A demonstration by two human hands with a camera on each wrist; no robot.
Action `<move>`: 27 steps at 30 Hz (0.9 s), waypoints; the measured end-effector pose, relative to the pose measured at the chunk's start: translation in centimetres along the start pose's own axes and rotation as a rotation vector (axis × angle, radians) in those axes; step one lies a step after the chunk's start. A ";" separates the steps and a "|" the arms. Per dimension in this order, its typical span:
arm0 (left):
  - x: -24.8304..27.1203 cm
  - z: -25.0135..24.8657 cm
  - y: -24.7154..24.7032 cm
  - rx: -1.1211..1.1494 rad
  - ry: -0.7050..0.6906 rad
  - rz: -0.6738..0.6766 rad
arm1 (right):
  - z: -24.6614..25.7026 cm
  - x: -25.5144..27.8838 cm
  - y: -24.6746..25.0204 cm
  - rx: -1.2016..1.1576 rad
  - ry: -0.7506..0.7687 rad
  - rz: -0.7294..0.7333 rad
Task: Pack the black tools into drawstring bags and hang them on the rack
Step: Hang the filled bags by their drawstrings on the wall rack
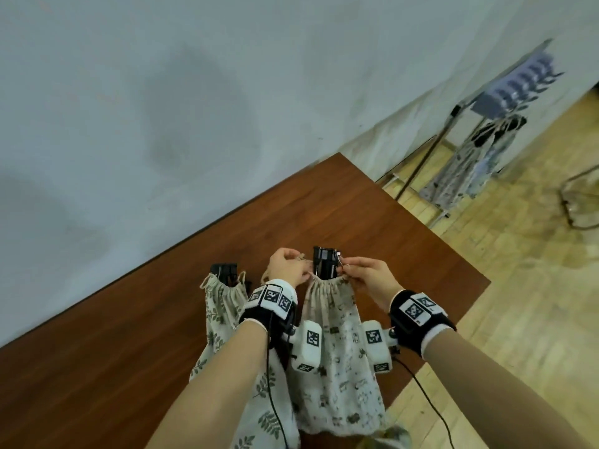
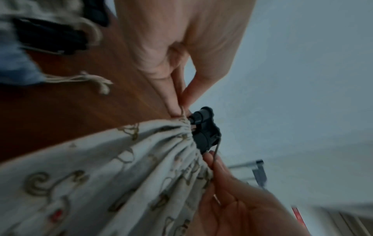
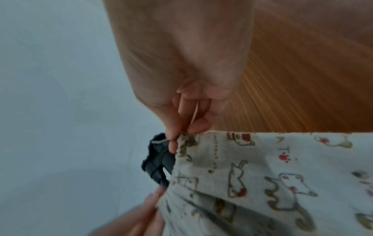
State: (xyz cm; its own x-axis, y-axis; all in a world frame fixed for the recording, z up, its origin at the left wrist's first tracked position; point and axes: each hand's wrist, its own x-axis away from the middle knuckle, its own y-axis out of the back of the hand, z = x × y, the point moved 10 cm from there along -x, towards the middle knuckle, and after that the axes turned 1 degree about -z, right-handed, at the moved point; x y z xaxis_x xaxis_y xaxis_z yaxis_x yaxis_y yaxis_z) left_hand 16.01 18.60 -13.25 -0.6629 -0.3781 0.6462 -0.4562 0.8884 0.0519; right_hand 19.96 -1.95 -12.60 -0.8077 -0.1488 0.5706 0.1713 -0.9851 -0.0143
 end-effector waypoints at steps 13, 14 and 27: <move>15.0 -13.4 -18.4 -0.133 -0.357 0.671 | 11.5 11.7 13.6 -0.359 0.431 -0.182; 16.5 -13.6 -20.1 -0.171 -0.365 0.736 | 12.8 12.8 14.3 -0.320 0.461 -0.162; 25.7 -16.7 -39.8 -0.514 -0.476 0.998 | 23.0 19.9 30.5 0.223 0.773 -0.589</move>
State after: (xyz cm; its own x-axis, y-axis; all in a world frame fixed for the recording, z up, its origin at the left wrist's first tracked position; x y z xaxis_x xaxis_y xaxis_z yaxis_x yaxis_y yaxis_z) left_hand 27.04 -22.12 13.97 -0.7886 0.5678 0.2360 0.5946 0.8020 0.0572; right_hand 22.08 -32.94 17.17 -0.9297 0.2652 -0.2558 -0.3369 -0.8929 0.2988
